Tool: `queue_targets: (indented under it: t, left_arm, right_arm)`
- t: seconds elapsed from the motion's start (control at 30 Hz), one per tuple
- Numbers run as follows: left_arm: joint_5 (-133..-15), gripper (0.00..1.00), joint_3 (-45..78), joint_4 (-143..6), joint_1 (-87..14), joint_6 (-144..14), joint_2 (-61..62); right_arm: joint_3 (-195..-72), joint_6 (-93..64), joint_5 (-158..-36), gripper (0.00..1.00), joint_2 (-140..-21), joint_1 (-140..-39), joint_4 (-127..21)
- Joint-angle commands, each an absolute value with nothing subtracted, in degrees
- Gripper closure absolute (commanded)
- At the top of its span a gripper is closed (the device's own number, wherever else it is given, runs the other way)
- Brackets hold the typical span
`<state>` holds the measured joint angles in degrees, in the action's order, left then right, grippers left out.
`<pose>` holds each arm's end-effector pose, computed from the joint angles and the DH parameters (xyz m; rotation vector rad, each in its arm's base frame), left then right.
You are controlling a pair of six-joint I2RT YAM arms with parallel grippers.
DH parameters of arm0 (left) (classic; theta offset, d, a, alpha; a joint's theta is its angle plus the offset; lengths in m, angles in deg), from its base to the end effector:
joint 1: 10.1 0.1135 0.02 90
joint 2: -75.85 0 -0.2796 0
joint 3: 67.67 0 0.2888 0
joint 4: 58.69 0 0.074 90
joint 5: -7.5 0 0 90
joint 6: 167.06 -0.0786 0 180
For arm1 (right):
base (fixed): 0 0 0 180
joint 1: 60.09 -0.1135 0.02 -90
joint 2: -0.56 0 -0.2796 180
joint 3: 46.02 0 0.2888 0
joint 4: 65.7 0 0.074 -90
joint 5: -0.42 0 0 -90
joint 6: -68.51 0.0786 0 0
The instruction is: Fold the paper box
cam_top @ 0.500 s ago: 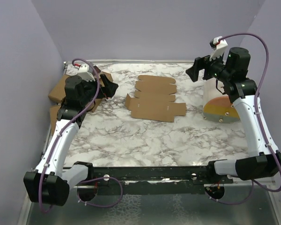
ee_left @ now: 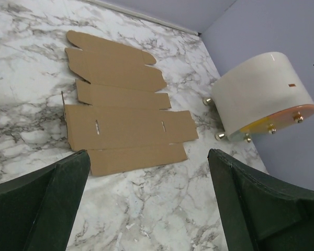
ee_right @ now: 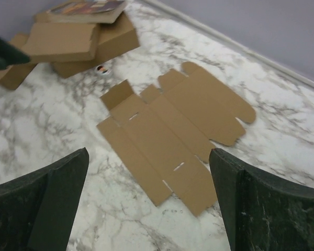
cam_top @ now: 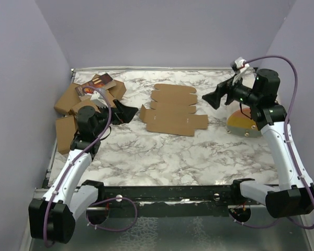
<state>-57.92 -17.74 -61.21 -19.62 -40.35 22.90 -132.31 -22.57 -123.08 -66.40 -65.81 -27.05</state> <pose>0.2754 -0.0793 0.3074 -0.0736 1.7500 -0.9566 0.3089 0.0745 0.4202 -0.5048 1.8270 0.6107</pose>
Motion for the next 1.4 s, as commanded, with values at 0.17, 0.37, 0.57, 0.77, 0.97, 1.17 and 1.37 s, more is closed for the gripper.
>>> queue_targets:
  t: [0.17,0.37,0.57,0.77,0.97,1.17,1.37]
  left_arm:
    - [-49.2,0.02,-25.9,-43.7,-19.9,-28.9,20.4]
    - [-49.0,0.03,-26.9,-39.3,-20.0,-27.1,17.6]
    - [-63.9,0.06,-19.9,-59.3,-25.5,-39.0,12.3]
    - [-76.3,0.11,-9.4,-69.4,-27.9,-51.6,0.7]
    - [-74.8,0.31,1.6,-71.5,-27.5,-55.9,-15.2]
    - [-69.0,0.44,8.8,-70.7,-27.5,-55.7,-26.7]
    - [-67.9,0.59,11.8,-70.9,-27.5,-55.9,-31.6]
  right_arm:
    - [-116.7,-27.7,-157.9,0.01,-64.6,-65.3,-38.8]
    - [-113.9,-35.0,-159.6,0.01,-67.5,-65.3,-37.7]
    - [-111.3,-41.4,-160.5,0.01,-68.7,-65.3,-36.7]
    - [-109.3,-43.9,-159.3,0.01,-71.3,-65.3,-37.3]
    - [-108.8,-45.3,-159.3,0.01,-72.8,-65.4,-36.2]
    - [-109.0,-47.0,-158.3,0.01,-73.6,-65.4,-34.7]
    - [-109.8,-48.1,-157.7,0.01,-74.8,-65.4,-33.2]
